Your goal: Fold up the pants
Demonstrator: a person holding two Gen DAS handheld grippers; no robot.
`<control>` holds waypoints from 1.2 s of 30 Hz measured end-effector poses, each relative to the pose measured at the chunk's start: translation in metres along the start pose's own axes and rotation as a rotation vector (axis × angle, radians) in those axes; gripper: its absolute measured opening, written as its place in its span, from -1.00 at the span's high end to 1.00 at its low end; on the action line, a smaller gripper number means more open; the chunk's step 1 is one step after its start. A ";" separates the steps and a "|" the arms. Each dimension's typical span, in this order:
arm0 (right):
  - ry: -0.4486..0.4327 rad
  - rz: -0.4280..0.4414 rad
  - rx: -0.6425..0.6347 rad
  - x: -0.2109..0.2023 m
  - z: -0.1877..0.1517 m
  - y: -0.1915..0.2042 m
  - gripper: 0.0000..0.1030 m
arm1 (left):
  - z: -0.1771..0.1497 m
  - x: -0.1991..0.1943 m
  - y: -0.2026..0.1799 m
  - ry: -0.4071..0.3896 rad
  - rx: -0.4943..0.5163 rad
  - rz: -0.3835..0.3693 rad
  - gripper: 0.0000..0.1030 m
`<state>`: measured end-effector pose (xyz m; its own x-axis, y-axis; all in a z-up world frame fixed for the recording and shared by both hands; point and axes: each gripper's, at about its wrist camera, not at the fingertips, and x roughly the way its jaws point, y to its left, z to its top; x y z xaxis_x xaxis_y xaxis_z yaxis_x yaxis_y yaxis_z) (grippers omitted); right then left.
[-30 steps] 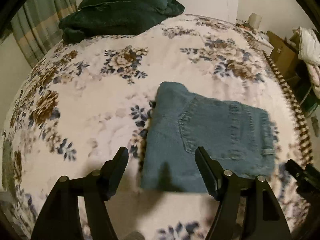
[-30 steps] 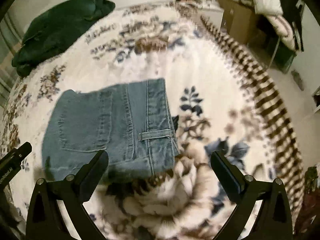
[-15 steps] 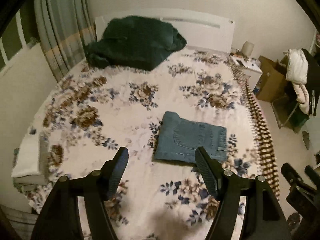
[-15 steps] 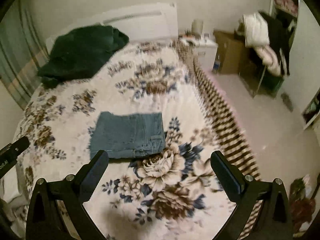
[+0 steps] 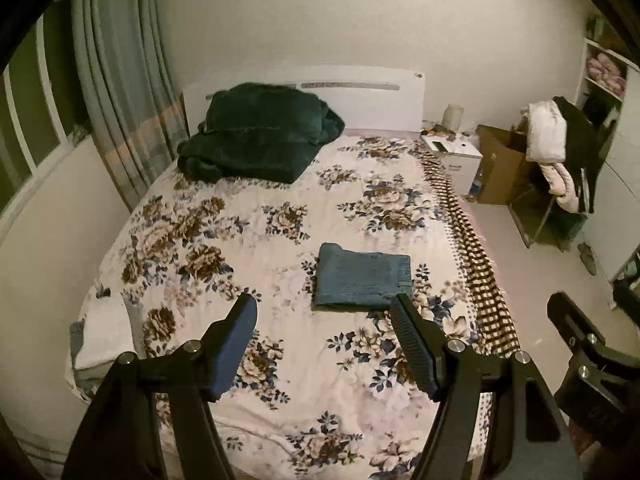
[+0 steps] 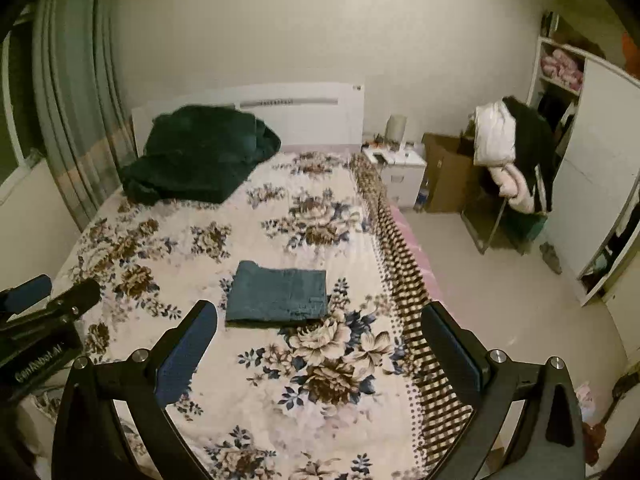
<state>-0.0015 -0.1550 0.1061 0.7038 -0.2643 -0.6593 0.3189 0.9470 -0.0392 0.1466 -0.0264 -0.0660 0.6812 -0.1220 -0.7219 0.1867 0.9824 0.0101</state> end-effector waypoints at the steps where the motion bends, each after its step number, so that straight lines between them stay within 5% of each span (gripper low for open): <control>1: -0.007 -0.001 0.002 -0.011 0.000 0.001 -1.00 | -0.002 -0.008 0.001 -0.005 0.004 -0.006 -0.31; 13: -0.073 -0.020 -0.015 -0.097 0.005 0.000 -1.00 | -0.013 -0.063 0.007 -0.076 0.014 -0.001 -0.31; 36: -0.024 0.014 -0.045 -0.061 0.013 -0.021 -1.00 | -0.013 -0.061 0.004 -0.083 -0.019 0.021 -0.31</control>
<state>-0.0426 -0.1607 0.1571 0.7231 -0.2552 -0.6419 0.2807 0.9576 -0.0645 0.0968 -0.0133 -0.0311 0.7410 -0.1116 -0.6621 0.1584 0.9873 0.0108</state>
